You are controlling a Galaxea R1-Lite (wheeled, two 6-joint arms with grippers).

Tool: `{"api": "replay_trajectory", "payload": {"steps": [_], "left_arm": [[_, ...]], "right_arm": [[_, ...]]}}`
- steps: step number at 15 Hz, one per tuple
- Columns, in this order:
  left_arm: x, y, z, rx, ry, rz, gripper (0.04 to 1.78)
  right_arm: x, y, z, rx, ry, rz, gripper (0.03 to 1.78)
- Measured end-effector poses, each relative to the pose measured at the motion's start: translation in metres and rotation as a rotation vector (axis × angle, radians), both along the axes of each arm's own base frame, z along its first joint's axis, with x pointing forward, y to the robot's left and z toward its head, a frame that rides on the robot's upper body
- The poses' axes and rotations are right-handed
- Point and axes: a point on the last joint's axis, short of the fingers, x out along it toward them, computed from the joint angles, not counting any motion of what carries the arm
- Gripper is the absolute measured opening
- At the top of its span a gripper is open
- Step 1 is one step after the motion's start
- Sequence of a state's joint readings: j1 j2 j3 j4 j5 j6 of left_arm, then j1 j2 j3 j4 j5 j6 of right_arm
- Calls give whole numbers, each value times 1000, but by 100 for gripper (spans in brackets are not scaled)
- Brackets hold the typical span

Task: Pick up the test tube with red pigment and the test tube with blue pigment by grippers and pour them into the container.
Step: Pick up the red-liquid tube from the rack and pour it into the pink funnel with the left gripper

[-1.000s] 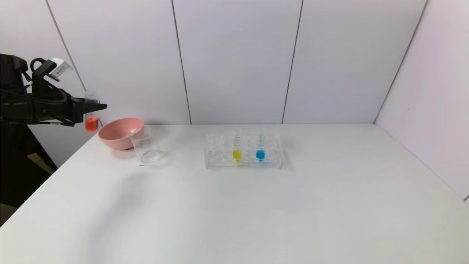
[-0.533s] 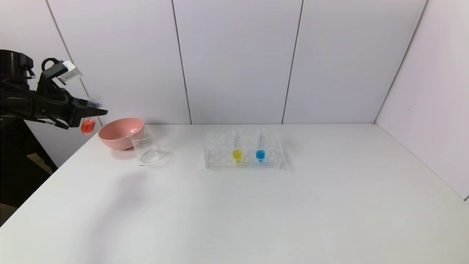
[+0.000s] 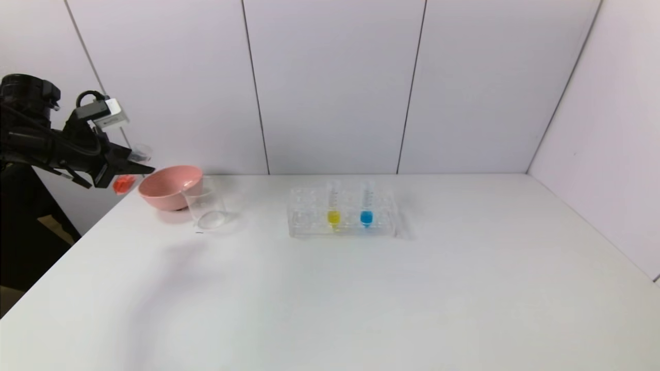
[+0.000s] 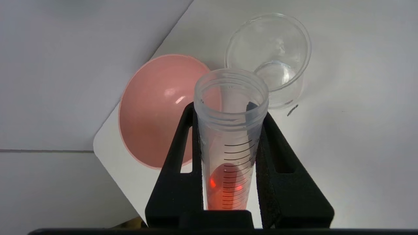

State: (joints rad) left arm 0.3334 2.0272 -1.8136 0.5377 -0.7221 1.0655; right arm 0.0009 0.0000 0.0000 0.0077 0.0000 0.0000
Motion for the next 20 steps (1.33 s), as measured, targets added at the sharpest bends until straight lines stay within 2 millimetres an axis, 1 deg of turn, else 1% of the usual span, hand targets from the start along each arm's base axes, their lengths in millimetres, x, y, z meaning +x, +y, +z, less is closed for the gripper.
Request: {"api": "replay_trajectory", "payload": {"steps": [6, 12, 20], "left_arm": [[7, -2, 4, 98, -6, -103, 47], [11, -5, -1, 174, -24, -157, 47], [17, -14, -3, 253, 0, -131, 47]], "right_arm": [[0, 0, 0, 0, 0, 0, 177], [0, 0, 0, 0, 0, 0, 177], [0, 0, 0, 0, 0, 0, 177]]}}
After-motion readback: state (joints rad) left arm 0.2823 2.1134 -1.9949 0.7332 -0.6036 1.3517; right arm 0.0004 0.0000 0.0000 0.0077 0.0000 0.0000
